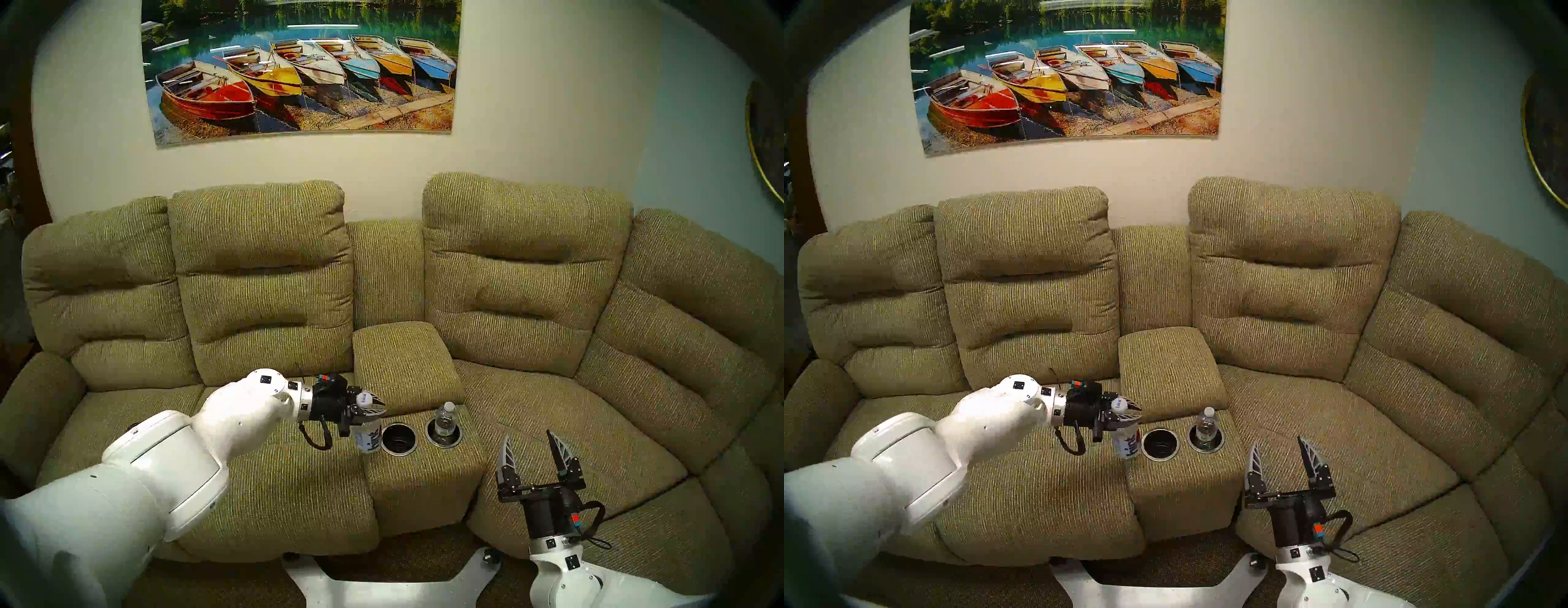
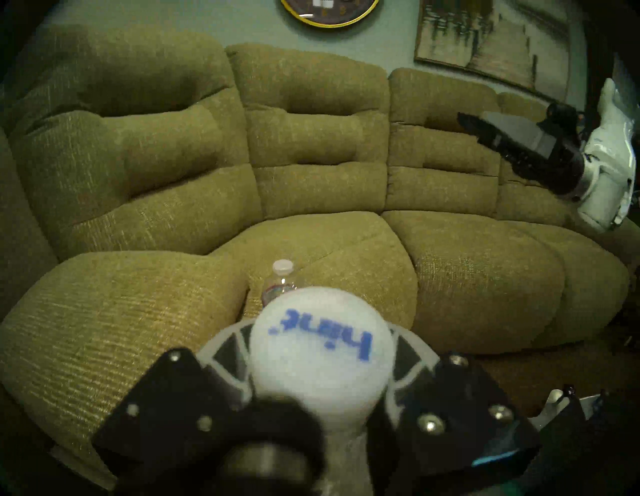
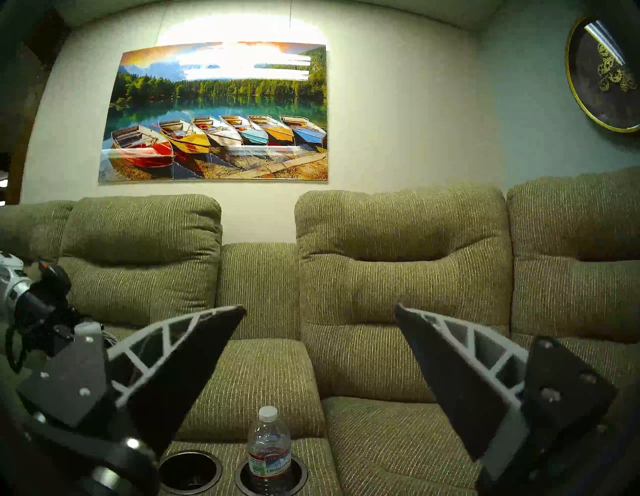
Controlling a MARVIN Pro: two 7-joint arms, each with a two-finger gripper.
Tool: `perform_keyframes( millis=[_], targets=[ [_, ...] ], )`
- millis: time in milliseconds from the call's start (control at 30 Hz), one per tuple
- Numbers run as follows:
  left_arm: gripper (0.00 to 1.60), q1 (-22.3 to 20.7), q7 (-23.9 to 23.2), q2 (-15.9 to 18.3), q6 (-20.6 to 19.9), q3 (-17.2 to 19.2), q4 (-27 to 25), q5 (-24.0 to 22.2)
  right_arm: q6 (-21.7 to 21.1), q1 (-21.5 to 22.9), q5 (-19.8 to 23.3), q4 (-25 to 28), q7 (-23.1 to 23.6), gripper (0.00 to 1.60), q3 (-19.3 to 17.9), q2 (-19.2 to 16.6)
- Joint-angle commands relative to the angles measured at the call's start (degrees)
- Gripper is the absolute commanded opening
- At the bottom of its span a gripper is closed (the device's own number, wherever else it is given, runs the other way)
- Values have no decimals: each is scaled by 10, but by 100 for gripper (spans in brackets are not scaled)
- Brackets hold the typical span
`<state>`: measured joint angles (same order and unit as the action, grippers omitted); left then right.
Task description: Put bottles into cup holders
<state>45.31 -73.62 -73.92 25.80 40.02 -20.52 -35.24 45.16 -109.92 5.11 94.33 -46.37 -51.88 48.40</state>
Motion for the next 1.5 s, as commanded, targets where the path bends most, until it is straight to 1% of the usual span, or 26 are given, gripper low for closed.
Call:
perform_keyframes(
  millis=[0, 67, 100, 133, 167, 200, 367, 433, 467, 500, 600, 800, 1067, 1200, 1467],
  targets=[
    [1, 15, -10, 13, -22, 10, -54, -15, -47, 21, -43, -8, -19, 160, -3, 42],
    [2, 15, 13, 11, -21, 0, -60, 2, -47, 22, -45, -13, -25, 160, -4, 48],
    [4, 16, 18, 7, -18, 2, -58, 1, -49, 22, -51, -14, -29, 160, -5, 51],
    [1, 14, 26, 3, -9, 1, -55, 4, -48, 23, -52, -15, -31, 160, -5, 53],
    [0, 8, 42, -7, -4, -1, -44, 11, -50, 24, -55, -16, -35, 160, -5, 55],
    [0, 8, 42, -7, -4, -1, -44, 11, -50, 24, -55, -16, -35, 160, -5, 55],
    [0, -7, 81, -28, 8, -9, -18, 34, -52, 25, -60, -18, -38, 160, -5, 57],
    [0, -13, 93, -38, 8, -8, -4, 37, -52, 25, -61, -18, -39, 160, -5, 57],
    [0, -18, 104, -49, 7, -6, 11, 38, -53, 25, -62, -18, -40, 160, -5, 58],
    [0, -18, 104, -49, 7, -6, 11, 38, -53, 25, -62, -18, -40, 160, -5, 58],
    [0, -27, 121, -66, 3, -3, 29, 40, -54, 25, -64, -18, -42, 160, -6, 59],
    [0, -35, 136, -85, -1, 1, 47, 41, -54, 25, -66, -19, -43, 160, -6, 60],
    [0, -47, 163, -109, 1, -3, 81, 50, -53, 25, -69, -20, -45, 160, -6, 61],
    [0, -42, 184, -121, 3, -7, 98, 56, -52, 25, -70, -21, -46, 160, -6, 62],
    [0, -27, 226, -151, 7, -16, 112, 65, -52, 25, -72, -22, -48, 160, -7, 63]
  ],
)
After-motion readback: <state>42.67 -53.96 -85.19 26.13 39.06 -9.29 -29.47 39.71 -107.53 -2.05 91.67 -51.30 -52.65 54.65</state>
